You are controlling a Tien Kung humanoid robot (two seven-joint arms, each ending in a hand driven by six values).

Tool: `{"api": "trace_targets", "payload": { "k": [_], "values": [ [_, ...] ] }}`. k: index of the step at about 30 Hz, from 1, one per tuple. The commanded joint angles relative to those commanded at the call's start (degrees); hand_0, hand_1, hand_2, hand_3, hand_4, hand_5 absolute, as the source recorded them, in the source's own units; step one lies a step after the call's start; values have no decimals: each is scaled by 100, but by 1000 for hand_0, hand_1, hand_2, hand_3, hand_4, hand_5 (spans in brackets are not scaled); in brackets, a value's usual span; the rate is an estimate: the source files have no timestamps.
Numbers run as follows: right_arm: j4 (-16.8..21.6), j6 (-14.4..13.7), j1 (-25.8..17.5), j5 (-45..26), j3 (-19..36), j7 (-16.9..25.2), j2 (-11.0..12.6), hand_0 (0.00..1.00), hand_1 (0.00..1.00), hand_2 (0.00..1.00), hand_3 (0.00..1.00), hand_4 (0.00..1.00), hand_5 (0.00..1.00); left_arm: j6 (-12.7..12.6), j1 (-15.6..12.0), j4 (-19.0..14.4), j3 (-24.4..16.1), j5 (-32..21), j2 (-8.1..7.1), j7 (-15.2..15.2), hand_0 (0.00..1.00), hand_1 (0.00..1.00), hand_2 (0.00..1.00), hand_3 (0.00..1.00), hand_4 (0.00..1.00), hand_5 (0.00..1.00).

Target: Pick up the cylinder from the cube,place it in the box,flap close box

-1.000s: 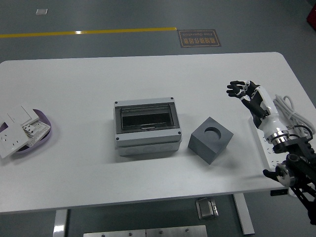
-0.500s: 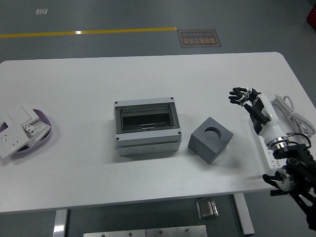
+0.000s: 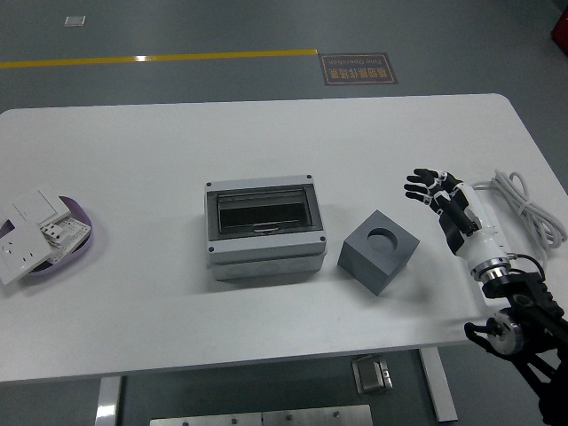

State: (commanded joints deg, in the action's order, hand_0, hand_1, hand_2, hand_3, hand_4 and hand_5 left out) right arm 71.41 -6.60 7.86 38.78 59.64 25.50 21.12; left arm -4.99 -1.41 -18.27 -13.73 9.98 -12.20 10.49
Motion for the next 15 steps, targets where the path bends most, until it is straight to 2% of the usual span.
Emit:
{"api": "trace_targets", "payload": {
  "k": [3, 4, 11, 15],
  "values": [
    [205, -83, -122, 17, 89, 131, -126, 701, 638, 622, 584, 897, 521, 0, -10, -1, 9, -15, 9, -6, 617, 641, 629, 636, 692, 250],
    [278, -110, -152, 21, 99, 169, -153, 691, 629, 612, 578, 895, 552, 0, -11, 0, 13, -21, 11, -10, 617, 639, 629, 636, 692, 250],
    [646, -242, -328, -7, 117, 343, -285, 678, 618, 599, 566, 883, 569, -2, -27, 4, 32, -56, 25, -26, 617, 640, 629, 636, 692, 250],
    [732, -280, -375, -35, 33, 391, -306, 678, 618, 599, 566, 883, 569, -3, -43, 4, 40, -69, 40, -30, 617, 640, 629, 636, 692, 250]
  ]
}}
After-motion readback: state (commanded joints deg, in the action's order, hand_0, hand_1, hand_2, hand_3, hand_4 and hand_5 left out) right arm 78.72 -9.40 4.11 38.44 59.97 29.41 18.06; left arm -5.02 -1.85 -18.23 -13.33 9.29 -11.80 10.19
